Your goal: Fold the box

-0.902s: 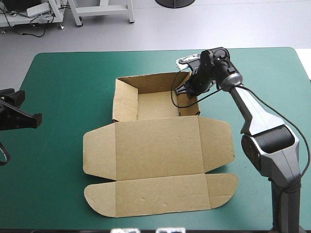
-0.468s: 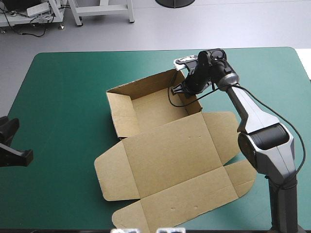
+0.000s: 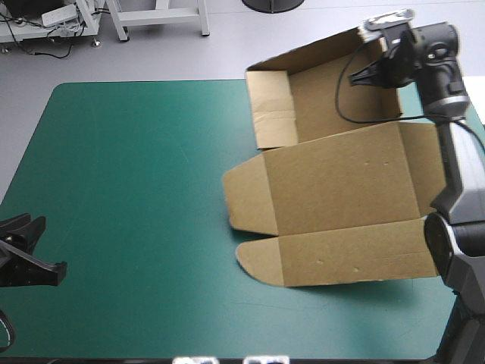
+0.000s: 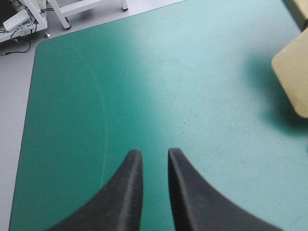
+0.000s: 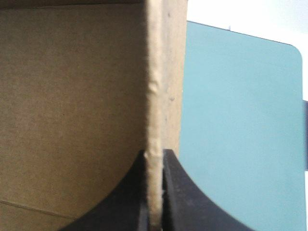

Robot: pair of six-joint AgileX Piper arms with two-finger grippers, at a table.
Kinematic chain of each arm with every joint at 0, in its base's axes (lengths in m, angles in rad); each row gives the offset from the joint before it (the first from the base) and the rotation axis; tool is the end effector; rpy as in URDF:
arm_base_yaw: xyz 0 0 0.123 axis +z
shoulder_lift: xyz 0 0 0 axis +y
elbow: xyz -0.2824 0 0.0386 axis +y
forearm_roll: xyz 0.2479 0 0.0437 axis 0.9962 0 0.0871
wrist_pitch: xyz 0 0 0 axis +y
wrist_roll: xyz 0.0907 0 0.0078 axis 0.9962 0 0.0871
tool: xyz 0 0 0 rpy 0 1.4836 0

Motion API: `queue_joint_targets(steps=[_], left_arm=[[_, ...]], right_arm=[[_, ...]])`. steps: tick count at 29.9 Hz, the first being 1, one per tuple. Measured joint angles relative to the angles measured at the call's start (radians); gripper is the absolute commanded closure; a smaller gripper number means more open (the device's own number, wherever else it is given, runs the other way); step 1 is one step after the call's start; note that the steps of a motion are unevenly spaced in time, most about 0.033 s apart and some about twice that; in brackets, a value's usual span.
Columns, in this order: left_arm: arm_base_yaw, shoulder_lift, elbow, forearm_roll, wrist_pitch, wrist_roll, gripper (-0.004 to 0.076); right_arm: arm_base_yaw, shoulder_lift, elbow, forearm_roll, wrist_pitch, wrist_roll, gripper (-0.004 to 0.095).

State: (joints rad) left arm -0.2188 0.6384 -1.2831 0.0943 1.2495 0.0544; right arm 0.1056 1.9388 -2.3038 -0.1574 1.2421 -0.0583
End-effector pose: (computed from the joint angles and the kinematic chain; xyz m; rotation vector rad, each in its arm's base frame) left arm 0.0475 -0.0022 0.4613 0.2609 2.0684 0.0115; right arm 0.4162 0.0305 0.4381 -0.1802 2.3459 -0.1773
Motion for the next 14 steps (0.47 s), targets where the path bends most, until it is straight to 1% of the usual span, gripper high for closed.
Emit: queue_joint_targets(steps=[2, 6, 9, 14], left_arm=[[0.0, 0.0, 0.001, -0.002, -0.007, 0.0, 0.0589], [0.0, 0.0, 0.002, -0.003, -0.018, 0.0, 0.0589], [0.0, 0.0, 0.01, -0.004, -0.02, 0.0, 0.0589], [0.0, 0.0, 0.023, -0.004, -0.022, 0.0, 0.0589]], right_arm=[[-0.079, -0.022, 0.0, -0.003, 0.0, 0.0, 0.0928], [-0.227, -0.055, 0.041, 0.041, 0.0, -0.005, 0.0928], [-0.317, -0.076, 0.17, 0.06, -0.001, -0.005, 0.0928], [-0.395, -0.082, 0.423, 0.086, -0.006, -0.035, 0.0928]])
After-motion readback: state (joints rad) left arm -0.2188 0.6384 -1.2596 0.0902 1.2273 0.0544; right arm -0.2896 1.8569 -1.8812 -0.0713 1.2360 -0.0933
